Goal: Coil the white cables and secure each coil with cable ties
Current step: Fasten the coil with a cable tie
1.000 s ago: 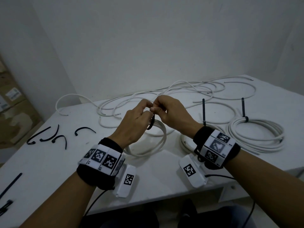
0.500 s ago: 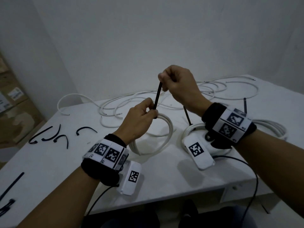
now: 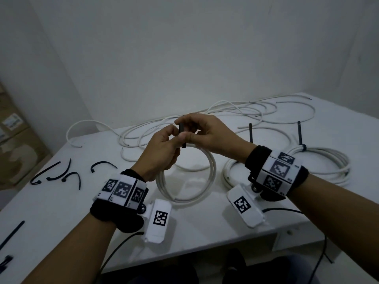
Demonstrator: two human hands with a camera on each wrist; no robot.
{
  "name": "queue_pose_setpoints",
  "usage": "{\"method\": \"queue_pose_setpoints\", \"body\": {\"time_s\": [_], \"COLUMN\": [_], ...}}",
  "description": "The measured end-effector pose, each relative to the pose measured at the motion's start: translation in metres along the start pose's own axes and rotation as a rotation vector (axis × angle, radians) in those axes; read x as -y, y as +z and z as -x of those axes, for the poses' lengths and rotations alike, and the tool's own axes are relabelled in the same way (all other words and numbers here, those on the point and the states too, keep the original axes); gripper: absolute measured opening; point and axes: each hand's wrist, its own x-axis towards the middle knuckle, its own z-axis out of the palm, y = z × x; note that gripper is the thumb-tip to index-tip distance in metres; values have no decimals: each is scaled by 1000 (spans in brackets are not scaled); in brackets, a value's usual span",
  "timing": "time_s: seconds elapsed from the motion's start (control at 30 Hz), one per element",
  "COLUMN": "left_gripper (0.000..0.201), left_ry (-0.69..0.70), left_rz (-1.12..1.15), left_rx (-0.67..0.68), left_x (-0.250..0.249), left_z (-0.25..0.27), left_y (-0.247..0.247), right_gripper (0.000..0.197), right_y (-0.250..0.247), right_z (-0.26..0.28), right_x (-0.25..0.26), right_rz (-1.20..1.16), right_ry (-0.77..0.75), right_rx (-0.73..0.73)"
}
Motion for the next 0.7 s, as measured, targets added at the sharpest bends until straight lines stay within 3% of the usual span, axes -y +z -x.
{"method": "queue_pose_setpoints", "body": {"time_s": [0.13,0.23,0.33,0.4,0.53,0.7], "left_gripper": [13,25,9,5,26,28], "left_ry": [-45,-80,-74,-63,-47,-79], "left_rz": [58,84,83,81,79,90], "left_rx": [11,2,19,36,60,102], "left_x": [0,1,2,1,-2,-9], "left_z": [1,1,1,2,4,7], "left_y": [-3,-4,-1,3,11,22], "right_gripper": [42,40,18,17,19,26], "right_y": [-2,-3,1,1,0,-6], "right_z": [-3,-2,-5,-8,-14,-12], "right_x": [0,0,-1,-2,-3,-4], "right_rz": [-39,-63,190,261,253,153], "right_ry": [42,74,53,73,128,237], "right_rx": [98,139,-2,-86,-164,-205]}}
